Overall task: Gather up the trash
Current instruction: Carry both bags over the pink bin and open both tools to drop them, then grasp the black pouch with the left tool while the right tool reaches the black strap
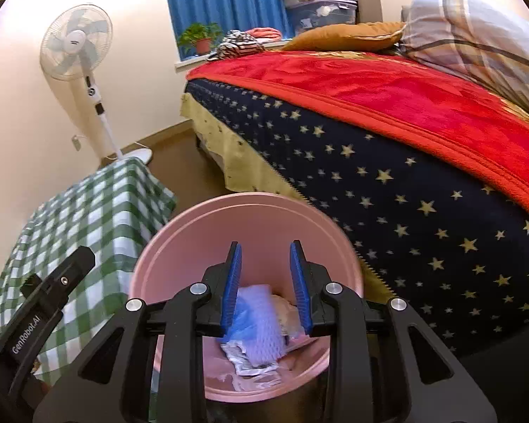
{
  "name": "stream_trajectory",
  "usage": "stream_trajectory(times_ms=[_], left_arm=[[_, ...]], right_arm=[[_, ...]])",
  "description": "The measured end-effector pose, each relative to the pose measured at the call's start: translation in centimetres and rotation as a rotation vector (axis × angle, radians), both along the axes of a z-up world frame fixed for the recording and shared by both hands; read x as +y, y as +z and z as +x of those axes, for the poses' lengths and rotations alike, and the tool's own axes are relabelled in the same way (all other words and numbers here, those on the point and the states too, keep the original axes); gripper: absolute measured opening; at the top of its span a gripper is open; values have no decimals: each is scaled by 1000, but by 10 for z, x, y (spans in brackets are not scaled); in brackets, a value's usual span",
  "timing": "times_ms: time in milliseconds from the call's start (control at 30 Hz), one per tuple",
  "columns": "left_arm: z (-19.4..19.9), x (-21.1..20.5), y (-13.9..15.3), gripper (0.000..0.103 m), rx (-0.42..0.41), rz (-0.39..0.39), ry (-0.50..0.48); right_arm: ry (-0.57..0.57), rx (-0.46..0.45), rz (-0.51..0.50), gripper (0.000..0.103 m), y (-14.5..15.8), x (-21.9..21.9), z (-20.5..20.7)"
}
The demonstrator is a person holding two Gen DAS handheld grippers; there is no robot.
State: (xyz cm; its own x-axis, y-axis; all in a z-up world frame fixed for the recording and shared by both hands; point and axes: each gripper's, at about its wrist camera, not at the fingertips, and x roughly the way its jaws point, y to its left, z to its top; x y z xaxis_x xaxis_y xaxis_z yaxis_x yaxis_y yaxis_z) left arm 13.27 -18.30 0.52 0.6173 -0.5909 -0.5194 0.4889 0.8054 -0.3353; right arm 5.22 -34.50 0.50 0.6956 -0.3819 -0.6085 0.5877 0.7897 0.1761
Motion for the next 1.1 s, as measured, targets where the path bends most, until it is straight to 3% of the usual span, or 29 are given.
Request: stream_trajectory(times_ms=[233, 467, 733, 900, 967, 1100], left_arm=[[-7, 45, 5, 31, -27, 75, 134], [-10, 115, 4, 34, -25, 154, 340], [-6, 173, -21, 69, 71, 238, 574], [3, 182, -32, 77, 122, 258, 603], [9, 182, -37, 80, 145, 279, 608], [18, 184, -47, 85, 222, 299, 624]], right_arm=[[96, -68, 30, 30, 9, 30, 7], [184, -112, 82, 30, 12, 59, 17], [293, -126, 136, 30, 12, 92, 32], [359, -117, 149, 30, 9, 106, 43], [375, -113, 150, 37, 7, 110, 48], [400, -97, 153, 40, -2, 117, 56]])
